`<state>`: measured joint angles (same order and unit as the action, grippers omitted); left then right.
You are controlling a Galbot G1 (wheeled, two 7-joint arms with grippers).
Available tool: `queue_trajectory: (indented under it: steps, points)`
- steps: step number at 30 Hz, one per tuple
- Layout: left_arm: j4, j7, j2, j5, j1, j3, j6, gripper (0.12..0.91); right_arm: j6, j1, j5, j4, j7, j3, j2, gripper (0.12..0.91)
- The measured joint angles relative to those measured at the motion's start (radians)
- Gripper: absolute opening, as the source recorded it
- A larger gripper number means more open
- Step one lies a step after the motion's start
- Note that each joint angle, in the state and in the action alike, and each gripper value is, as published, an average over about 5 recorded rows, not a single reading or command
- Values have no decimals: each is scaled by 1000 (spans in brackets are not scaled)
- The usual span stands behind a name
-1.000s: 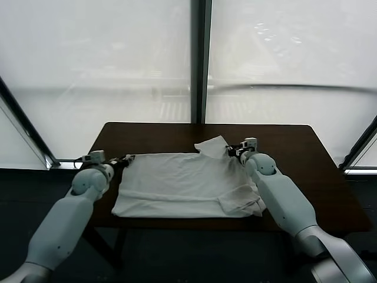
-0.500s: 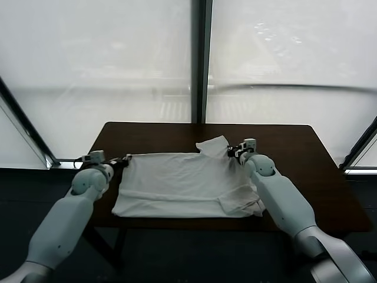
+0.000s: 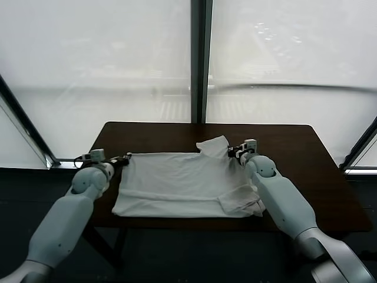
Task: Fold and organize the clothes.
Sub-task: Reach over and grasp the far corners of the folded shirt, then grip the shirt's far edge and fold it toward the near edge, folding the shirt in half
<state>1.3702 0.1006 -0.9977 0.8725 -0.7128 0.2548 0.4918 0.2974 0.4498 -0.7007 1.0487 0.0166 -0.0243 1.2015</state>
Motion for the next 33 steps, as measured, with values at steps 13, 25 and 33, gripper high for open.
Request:
queue_trajectory:
  steps: [13, 25, 33]
  points:
    - [172, 2, 25, 7, -146, 107, -20, 199, -72, 82, -39, 140, 15, -53, -65, 139]
    - [284, 3, 36, 9, -245, 155, -25, 199, -58, 189, -75, 291, 8, -102, -138, 139]
    - [335, 3, 49, 10, -297, 183, -26, 199, -21, 280, -88, 419, -17, -137, -188, 139]
